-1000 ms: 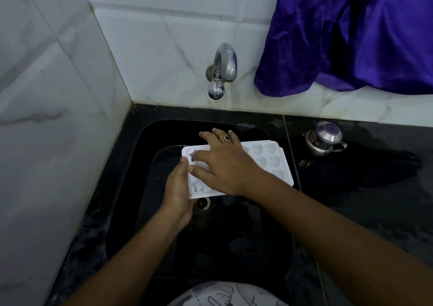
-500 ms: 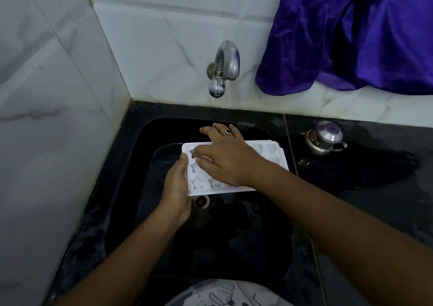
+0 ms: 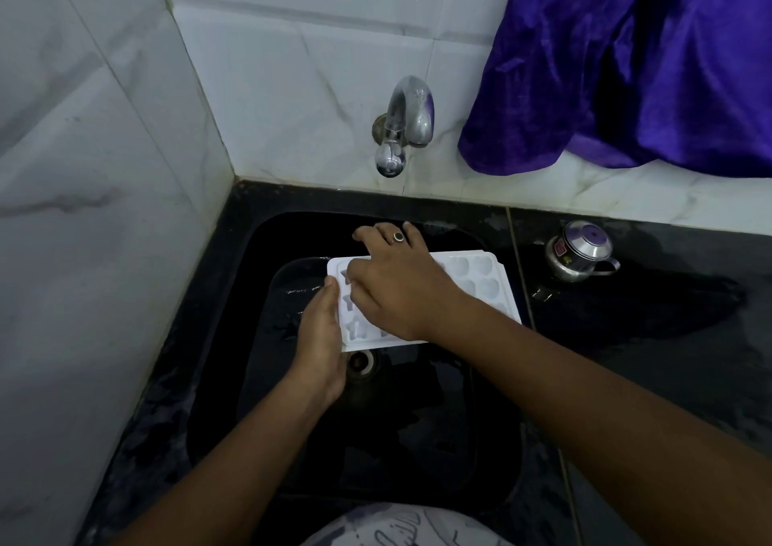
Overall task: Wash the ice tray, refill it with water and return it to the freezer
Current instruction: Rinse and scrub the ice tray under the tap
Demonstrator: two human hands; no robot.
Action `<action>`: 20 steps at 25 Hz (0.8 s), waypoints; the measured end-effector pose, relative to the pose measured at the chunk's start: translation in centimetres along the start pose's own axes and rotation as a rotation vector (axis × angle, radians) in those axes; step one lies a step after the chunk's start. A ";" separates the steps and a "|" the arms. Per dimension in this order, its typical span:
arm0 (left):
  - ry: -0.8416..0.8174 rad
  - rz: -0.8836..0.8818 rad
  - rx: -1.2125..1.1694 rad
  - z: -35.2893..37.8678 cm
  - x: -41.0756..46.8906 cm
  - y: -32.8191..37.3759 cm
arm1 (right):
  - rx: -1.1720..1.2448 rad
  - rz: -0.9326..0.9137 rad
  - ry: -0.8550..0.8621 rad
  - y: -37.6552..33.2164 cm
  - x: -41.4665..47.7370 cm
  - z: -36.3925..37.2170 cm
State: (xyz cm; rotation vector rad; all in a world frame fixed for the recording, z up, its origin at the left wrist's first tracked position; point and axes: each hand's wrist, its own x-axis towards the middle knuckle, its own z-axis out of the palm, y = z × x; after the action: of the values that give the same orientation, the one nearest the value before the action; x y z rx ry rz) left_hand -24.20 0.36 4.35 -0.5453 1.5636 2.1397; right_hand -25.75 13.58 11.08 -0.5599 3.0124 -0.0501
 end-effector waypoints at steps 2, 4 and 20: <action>0.003 -0.005 0.018 0.2 0.0 -0.3 | 0.206 0.097 -0.041 -0.3 0.2 0.3; -0.005 -0.009 0.011 0.2 -0.1 -0.4 | 0.394 0.207 -0.081 -0.4 0.4 0.6; -0.020 -0.011 -0.044 -0.6 0.3 -0.4 | 0.163 0.113 -0.041 0.0 -0.2 1.4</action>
State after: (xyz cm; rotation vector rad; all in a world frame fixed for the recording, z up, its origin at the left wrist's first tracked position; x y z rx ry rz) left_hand -24.21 -0.04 3.71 -0.5448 1.5027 2.1690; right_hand -25.39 13.60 9.74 -0.3700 2.9576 -0.2716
